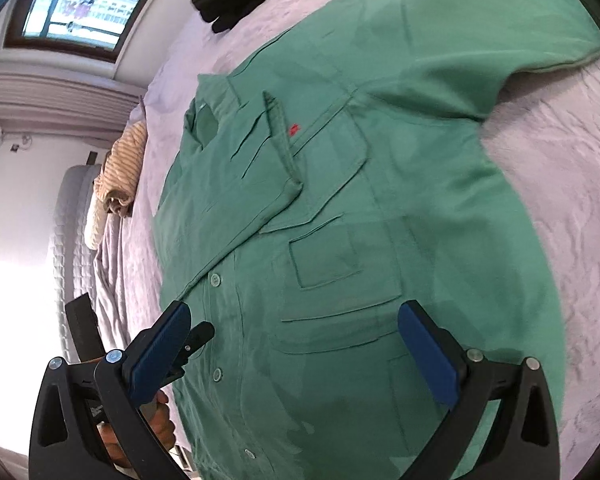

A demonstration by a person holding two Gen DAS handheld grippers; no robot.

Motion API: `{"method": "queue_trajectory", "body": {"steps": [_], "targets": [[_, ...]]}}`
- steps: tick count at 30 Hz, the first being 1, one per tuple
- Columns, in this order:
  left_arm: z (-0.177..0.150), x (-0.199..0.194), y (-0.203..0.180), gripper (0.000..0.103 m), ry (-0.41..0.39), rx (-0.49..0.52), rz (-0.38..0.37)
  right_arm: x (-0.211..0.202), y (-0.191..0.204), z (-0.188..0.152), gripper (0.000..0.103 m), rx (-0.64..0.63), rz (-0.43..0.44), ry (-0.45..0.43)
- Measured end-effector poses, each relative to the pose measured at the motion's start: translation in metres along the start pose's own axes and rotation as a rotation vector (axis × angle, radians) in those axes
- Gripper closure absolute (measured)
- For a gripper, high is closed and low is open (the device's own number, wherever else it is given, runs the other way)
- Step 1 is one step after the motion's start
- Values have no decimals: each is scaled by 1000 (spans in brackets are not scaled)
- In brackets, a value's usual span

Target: Fold large clothes

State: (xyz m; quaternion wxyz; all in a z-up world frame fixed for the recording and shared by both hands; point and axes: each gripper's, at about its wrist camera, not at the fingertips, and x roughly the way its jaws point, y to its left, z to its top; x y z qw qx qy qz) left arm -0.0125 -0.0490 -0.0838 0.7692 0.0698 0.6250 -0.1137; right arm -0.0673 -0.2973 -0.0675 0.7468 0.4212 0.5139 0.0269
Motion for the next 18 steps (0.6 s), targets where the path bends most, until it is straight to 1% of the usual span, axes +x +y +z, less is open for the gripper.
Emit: {"method": "queue_trajectory", "body": {"steps": [5, 9, 11, 15, 18], "targets": [[13, 4, -29, 1, 5, 14, -21, -16, -14, 12, 0, 20, -10, -27], [24, 8, -55, 1, 29, -4, -52, -32, -27, 22, 0, 39, -29, -60], [29, 9, -68, 1, 27, 2, -70, -44, -35, 30, 0, 50, -45, -92], [41, 10, -99, 1, 15, 49, -91, -70, -57, 49, 0, 96, -79, -162], [51, 12, -118, 1, 18, 70, -100, -94, -84, 64, 0, 174, -92, -233]]}}
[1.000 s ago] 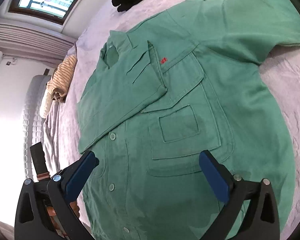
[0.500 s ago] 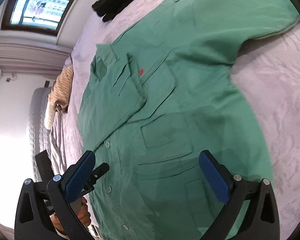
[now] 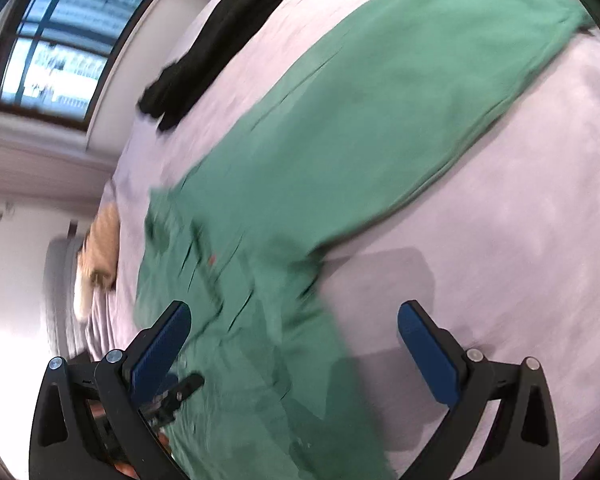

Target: Fold large clothes

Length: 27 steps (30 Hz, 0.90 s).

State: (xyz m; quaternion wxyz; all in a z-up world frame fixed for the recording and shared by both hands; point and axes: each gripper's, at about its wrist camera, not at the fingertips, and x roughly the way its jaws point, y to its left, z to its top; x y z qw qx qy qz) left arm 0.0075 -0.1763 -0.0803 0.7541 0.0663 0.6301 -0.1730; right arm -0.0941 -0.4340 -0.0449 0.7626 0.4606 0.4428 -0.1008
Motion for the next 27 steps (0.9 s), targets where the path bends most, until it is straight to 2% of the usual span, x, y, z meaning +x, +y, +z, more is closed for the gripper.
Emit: {"method": "queue_trajectory", "body": {"steps": [9, 14, 17, 20, 22, 23, 24, 25, 27], "targets": [[31, 12, -40, 1, 5, 36, 4, -43, -77, 62, 0, 223, 36, -214], [38, 23, -56, 1, 17, 47, 6, -52, -105, 103, 0, 299, 58, -282], [24, 24, -64, 1, 20, 52, 6, -53, -119, 122, 0, 356, 79, -307], [27, 27, -68, 1, 15, 50, 4, -53, -130, 134, 0, 430, 132, -348], [22, 26, -60, 1, 8, 43, 0, -47, -131, 138, 6, 488, 171, -355], [22, 25, -56, 1, 4, 40, -1, -44, -133, 140, 29, 514, 184, -345], [24, 25, -55, 1, -1, 35, -1, -41, -136, 142, 74, 528, 176, -329], [23, 22, -52, 1, -2, 34, -2, -38, -137, 143, 95, 540, 173, -312], [24, 17, -46, 1, -6, 29, -5, -40, -132, 141, 99, 525, 187, -330]]}}
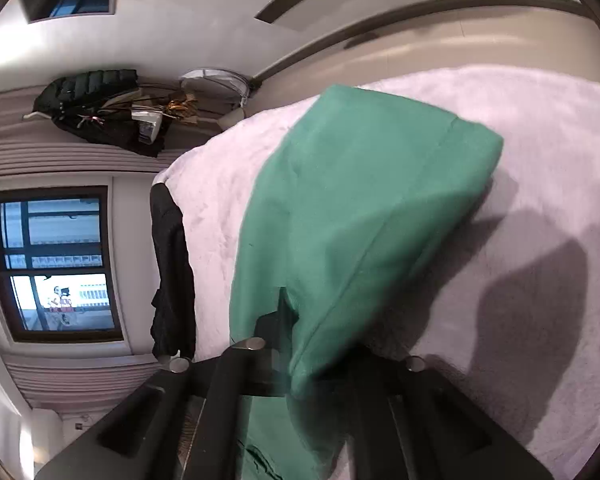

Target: Fold large clothes

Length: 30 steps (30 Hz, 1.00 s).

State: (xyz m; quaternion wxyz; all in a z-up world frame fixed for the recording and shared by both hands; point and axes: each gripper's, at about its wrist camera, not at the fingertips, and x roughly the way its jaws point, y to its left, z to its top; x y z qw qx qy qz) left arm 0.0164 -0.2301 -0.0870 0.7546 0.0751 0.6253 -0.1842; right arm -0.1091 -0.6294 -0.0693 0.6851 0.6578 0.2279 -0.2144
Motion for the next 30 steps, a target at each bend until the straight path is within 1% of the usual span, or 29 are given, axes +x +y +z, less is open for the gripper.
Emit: {"method": "queue_trajectory", "body": {"steps": [2, 4, 5, 8, 10, 11, 12, 14, 16, 17, 18, 20, 21, 22, 23, 24, 25, 26, 28, 29, 30], "targets": [[0, -7, 11, 1, -14, -8, 1, -1, 12, -9, 99, -50, 46, 16], [2, -11, 24, 1, -35, -18, 7, 0, 36, -19, 99, -129, 82, 45], [3, -10, 33, 1, -43, -25, 12, 1, 51, -27, 99, -182, 96, 60], [6, -19, 55, 1, -71, -57, 31, 11, 103, -65, 99, -366, 146, 138], [8, -23, 71, 1, -89, -79, 49, 24, 142, -102, 99, -499, 184, 206], [9, -25, 79, 1, -97, -89, 58, 32, 159, -121, 99, -565, 181, 250], [9, -27, 88, 1, -104, -103, 68, 42, 181, -152, 99, -665, 195, 302], [6, -29, 107, 1, -117, -138, 81, 56, 206, -201, 99, -807, 201, 375], [1, -30, 127, 1, -128, -181, 97, 78, 221, -267, 99, -979, 166, 461], [-3, -31, 138, 1, -130, -201, 107, 87, 220, -294, 99, -1036, 151, 494], [-12, -27, 142, 1, -131, -218, 115, 106, 216, -330, 99, -1099, 109, 547], [-22, -26, 167, 1, -130, -256, 130, 132, 199, -372, 99, -1138, 57, 624], [-25, -27, 178, 1, -128, -270, 135, 153, 184, -396, 99, -1146, 7, 676], [-29, -25, 189, 1, -124, -286, 142, 166, 173, -409, 99, -1144, -37, 706], [-32, -23, 196, 1, -121, -298, 145, 177, 156, -418, 96, -1136, -83, 731], [-36, -21, 207, 1, -115, -313, 143, 195, 143, -424, 95, -1108, -152, 750], [-39, -20, 213, 1, -112, -321, 140, 200, 134, -424, 94, -1070, -189, 750], [-45, -20, 220, 1, -112, -328, 136, 201, 129, -422, 92, -1029, -190, 751], [-50, -20, 234, 1, -115, -339, 127, 188, 123, -414, 75, -947, -159, 737], [-53, -21, 239, 1, -116, -343, 125, 176, 119, -408, 49, -918, -149, 711], [-58, -24, 246, 1, -119, -350, 120, 166, 119, -402, 34, -886, -134, 668]]}}
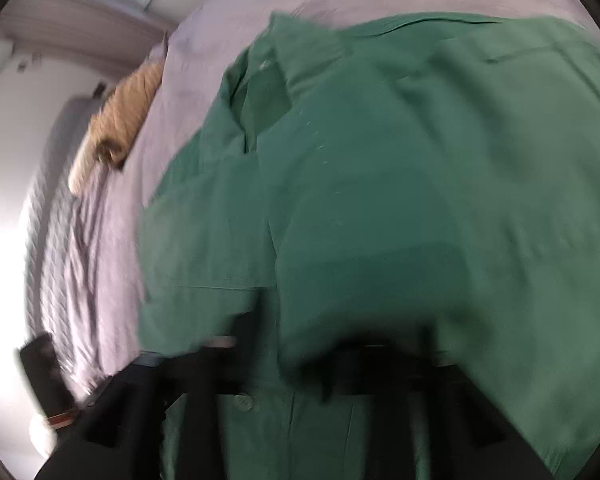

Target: Fold large clothes

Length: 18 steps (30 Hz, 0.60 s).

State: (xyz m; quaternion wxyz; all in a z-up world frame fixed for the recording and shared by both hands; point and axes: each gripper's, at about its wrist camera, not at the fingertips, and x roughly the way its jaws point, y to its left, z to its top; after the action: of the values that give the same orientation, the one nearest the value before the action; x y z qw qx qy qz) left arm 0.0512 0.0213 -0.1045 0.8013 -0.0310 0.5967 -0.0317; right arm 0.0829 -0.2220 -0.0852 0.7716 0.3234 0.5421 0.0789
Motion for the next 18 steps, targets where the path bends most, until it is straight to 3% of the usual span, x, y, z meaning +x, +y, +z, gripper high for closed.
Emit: {"method": "queue_trajectory", "body": {"steps": [2, 3, 4, 5, 7, 11, 13, 15, 16, 18], "targets": [[-1, -3, 15, 1, -3, -14, -9, -19, -10, 0, 34, 84, -16, -92], [-2, -4, 19, 1, -6, -17, -10, -21, -12, 4, 42, 112, -20, -110], [-1, -6, 24, 1, -10, -20, -10, -21, -13, 8, 57, 131, -21, -114], [-1, -7, 29, 1, -13, -23, -11, -17, -11, 13, 94, 137, -30, -103], [1, -12, 43, 1, -26, -30, -17, -16, 10, 18, 93, 69, -19, -124], [0, -21, 71, 1, -44, -53, -30, -3, 86, 7, 92, -249, -85, -102], [1, -21, 80, 1, -43, -63, -28, 21, 115, -11, 84, -388, -158, -34], [1, -23, 87, 1, -49, -72, -28, 44, 131, -33, 57, -494, -209, 50], [1, -23, 91, 1, -46, -77, -35, 53, 134, -48, 51, -525, -214, 94], [4, -22, 93, 1, -35, -83, -70, 52, 128, -64, 50, -510, -193, 123]]}}
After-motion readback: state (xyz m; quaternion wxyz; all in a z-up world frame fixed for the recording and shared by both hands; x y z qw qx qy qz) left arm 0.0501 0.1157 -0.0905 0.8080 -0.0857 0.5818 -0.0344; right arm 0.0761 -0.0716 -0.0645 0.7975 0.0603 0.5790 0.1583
